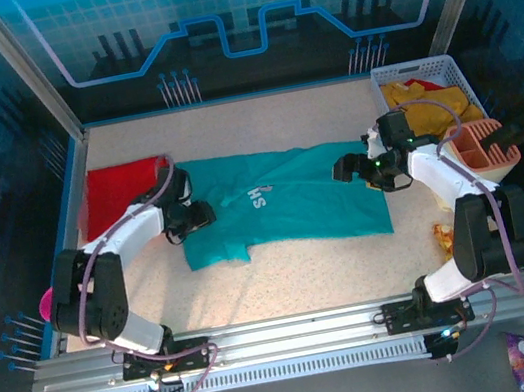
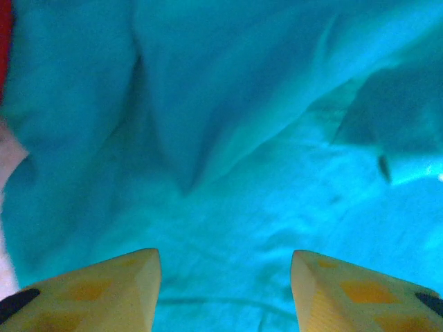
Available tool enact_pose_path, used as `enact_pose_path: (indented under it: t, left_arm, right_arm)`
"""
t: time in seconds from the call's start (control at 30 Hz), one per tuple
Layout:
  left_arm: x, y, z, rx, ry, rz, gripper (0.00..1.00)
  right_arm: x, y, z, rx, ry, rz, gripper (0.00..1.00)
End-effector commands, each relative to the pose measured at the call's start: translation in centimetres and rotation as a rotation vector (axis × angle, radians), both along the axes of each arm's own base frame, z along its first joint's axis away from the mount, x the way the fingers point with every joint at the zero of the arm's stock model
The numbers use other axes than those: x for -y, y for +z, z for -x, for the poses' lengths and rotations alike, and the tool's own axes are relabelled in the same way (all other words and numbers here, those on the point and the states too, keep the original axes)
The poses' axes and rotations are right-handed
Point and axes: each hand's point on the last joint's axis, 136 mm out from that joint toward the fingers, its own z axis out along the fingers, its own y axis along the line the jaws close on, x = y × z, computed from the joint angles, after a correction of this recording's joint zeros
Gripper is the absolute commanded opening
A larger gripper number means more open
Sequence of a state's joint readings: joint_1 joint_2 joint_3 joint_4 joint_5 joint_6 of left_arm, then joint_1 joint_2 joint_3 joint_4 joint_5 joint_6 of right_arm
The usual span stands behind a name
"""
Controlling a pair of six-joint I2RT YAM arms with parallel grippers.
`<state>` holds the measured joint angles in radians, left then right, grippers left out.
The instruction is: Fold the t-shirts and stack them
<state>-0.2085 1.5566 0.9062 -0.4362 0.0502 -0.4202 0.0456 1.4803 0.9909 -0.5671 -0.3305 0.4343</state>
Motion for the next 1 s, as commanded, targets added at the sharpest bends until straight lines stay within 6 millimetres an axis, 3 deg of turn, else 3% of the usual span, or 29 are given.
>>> enact_pose_path:
  t: [0.0, 0.17, 0.97]
  left_arm:
    - [0.9, -0.4, -2.5, 0.076, -0.005, 0.045, 0.52]
    - [0.0, -1.5, -3.0, 0.073, -0.004, -0.018, 0.46]
    - [-2.8, -0.8, -4.5, 0.083, 0.039, -0.19, 0.29]
  right_arm:
    - [-0.7, 0.7, -0.4, 0.008, 0.019, -0.018, 0.98]
    - [-0.7, 0.6, -0.3, 0.005, 0.022, -0.015, 0.98]
    - [-0.7, 0.6, -0.4, 0.0, 0.025, -0.012, 0.97]
